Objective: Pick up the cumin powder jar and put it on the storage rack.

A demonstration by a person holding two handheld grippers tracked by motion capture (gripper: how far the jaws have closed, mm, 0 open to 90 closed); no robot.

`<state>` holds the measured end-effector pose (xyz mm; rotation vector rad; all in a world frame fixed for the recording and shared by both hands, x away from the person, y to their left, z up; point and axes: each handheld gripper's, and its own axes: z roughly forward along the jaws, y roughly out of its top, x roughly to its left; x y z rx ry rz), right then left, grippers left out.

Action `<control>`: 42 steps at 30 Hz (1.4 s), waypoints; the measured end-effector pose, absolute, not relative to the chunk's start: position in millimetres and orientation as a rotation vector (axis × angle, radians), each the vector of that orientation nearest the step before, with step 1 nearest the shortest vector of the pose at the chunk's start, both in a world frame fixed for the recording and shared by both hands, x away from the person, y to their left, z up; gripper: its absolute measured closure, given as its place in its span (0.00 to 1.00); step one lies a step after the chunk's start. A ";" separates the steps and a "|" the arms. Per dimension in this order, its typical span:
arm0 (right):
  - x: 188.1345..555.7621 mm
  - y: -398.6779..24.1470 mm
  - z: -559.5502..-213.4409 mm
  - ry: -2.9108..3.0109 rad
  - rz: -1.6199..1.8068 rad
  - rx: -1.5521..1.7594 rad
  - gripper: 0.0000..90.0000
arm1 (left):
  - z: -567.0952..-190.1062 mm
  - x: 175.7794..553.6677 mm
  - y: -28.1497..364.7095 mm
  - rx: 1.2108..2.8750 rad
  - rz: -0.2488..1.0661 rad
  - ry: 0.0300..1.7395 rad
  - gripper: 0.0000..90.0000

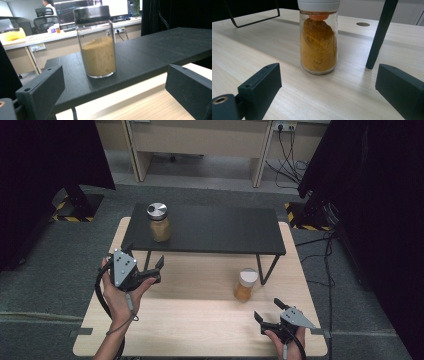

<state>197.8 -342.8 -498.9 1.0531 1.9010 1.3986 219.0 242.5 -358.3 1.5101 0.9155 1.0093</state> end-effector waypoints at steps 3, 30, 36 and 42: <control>197.6 -342.9 -499.1 1.900 1.399 1.051 0.08 | -363.7 214.7 242.6 1.506 1.007 0.913 0.02; 197.4 -341.5 -498.5 1.905 1.387 1.041 0.08 | -491.1 183.4 254.9 1.548 0.839 0.967 0.02; 197.2 -341.4 -498.6 1.905 1.386 1.039 0.08 | -501.6 185.7 253.7 1.553 0.825 0.984 0.02; 197.7 -341.3 -498.1 1.910 1.384 1.037 0.08 | -507.8 186.2 252.7 1.554 0.809 1.000 0.02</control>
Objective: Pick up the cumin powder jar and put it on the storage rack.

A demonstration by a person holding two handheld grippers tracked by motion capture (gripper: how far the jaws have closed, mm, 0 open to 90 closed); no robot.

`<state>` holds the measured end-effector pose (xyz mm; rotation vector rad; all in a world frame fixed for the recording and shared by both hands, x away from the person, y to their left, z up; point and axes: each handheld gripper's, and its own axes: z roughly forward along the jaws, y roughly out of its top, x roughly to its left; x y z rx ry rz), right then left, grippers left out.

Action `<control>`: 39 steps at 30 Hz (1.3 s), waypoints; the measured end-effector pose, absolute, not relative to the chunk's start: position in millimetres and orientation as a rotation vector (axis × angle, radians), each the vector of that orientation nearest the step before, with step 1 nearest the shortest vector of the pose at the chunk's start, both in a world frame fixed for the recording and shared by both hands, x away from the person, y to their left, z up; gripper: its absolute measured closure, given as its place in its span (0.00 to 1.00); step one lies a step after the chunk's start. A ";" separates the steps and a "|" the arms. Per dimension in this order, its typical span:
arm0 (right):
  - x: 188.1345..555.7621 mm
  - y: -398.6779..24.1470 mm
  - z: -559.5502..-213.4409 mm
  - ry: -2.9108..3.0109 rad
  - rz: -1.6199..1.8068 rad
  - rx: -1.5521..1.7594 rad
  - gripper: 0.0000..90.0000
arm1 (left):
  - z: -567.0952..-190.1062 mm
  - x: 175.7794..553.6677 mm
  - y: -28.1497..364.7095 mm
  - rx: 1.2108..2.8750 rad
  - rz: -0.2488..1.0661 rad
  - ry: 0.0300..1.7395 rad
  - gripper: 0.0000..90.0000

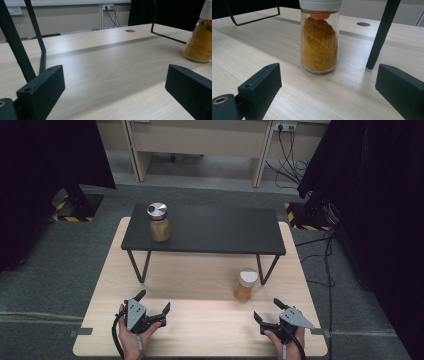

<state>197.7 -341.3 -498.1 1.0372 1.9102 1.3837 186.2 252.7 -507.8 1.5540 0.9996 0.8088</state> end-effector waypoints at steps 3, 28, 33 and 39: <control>197.7 -341.2 -498.1 1.911 1.383 1.036 0.08 | -510.0 187.0 252.5 1.559 0.799 1.007 0.02; 197.0 -339.3 -497.8 1.915 1.369 1.020 0.08 | -496.4 195.7 250.5 1.643 0.734 1.112 0.03; 196.8 -338.5 -497.4 1.917 1.364 1.017 0.08 | -496.8 195.1 250.0 1.640 0.739 1.112 0.03; 196.9 -338.3 -497.3 1.919 1.363 1.015 0.08 | -497.2 194.8 249.8 1.638 0.743 1.110 0.03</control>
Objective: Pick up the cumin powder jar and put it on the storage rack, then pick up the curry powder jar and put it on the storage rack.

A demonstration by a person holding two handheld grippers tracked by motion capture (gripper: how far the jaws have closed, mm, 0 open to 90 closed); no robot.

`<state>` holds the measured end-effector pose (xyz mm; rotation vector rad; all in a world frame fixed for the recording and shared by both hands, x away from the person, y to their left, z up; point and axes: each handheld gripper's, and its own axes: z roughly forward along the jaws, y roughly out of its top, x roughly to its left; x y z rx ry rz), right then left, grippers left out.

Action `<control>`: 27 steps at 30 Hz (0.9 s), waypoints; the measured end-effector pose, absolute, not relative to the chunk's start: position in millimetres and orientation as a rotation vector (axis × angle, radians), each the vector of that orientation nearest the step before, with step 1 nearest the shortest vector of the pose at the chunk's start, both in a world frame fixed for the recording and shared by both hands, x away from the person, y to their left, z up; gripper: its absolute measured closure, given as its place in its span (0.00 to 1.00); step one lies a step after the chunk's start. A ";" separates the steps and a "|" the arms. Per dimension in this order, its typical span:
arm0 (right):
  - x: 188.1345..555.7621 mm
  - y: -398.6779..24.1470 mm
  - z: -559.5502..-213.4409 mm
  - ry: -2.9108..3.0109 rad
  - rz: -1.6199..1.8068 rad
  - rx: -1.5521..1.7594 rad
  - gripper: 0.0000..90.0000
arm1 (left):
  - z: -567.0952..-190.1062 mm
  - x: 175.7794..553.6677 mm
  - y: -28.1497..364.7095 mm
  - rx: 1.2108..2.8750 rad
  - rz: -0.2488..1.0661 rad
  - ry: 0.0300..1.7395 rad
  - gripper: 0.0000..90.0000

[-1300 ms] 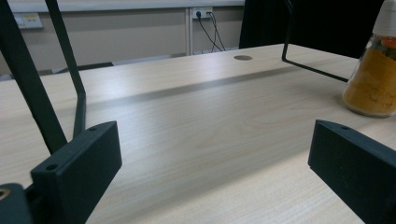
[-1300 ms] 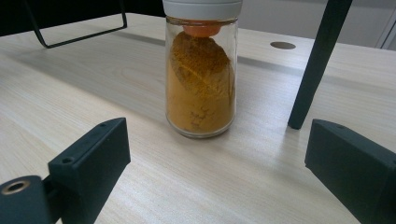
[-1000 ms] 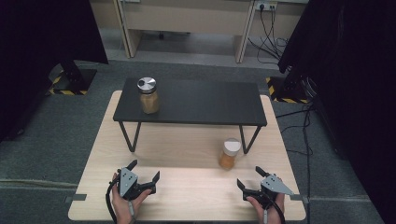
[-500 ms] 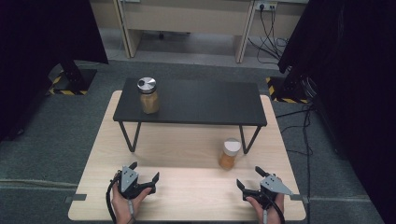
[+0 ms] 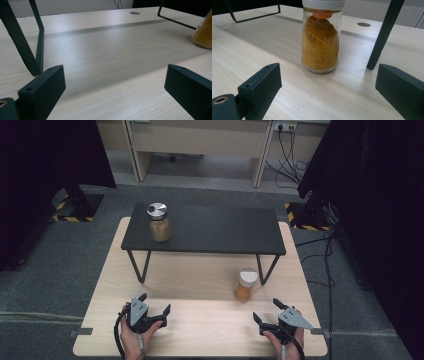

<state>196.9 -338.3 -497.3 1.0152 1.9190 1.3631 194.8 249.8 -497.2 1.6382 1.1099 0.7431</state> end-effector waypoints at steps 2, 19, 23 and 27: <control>196.7 -338.3 -497.4 1.918 1.364 1.015 0.08 | -497.3 194.8 250.0 1.636 0.741 1.112 0.03; 196.9 -338.1 -497.2 1.921 1.361 1.010 0.08 | -497.5 195.0 250.8 1.633 0.737 1.112 0.03; 197.0 -338.1 -497.1 1.923 1.361 1.010 0.08 | -497.7 195.0 251.4 1.630 0.735 1.114 0.03; 197.3 -338.5 -497.2 1.923 1.364 1.011 0.08 | -498.1 194.4 251.2 1.625 0.737 1.115 0.03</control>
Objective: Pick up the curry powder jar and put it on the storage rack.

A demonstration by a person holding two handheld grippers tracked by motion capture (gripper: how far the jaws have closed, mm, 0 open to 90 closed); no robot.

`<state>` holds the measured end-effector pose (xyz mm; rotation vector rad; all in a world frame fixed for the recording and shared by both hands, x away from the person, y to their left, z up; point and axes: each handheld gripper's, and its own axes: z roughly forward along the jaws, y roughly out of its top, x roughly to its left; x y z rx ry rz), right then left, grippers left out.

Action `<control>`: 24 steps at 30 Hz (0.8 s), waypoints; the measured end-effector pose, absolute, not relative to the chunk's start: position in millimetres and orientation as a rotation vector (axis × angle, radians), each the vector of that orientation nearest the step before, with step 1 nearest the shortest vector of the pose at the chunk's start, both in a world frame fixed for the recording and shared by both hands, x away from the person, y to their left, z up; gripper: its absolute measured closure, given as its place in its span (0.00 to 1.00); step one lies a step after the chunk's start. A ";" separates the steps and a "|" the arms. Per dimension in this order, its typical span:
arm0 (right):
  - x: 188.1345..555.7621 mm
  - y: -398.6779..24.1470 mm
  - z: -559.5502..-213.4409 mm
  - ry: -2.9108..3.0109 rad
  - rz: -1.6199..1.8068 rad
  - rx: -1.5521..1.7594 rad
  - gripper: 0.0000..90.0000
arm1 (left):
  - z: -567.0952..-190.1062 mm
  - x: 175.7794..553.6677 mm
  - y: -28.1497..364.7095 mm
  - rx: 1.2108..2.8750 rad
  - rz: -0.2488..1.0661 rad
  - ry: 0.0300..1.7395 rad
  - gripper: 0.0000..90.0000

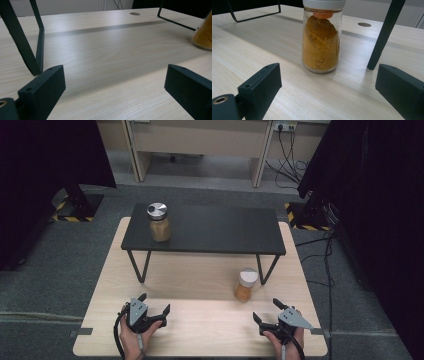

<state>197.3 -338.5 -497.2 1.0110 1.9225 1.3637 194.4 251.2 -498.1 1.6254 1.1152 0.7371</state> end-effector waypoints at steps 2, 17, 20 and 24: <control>197.3 -338.8 -497.3 1.922 1.365 1.012 0.08 | -498.6 193.4 250.8 1.623 0.744 1.113 0.03; 197.5 -339.4 -498.0 1.920 1.373 1.009 0.08 | -499.2 192.6 251.5 1.615 0.741 1.117 0.03; 198.1 -339.5 -497.8 1.921 1.374 1.013 0.08 | -499.8 192.1 252.1 1.611 0.741 1.114 0.03; 198.0 -338.8 -497.4 1.924 1.370 1.011 0.08 | -499.8 191.7 251.1 1.617 0.748 1.108 0.03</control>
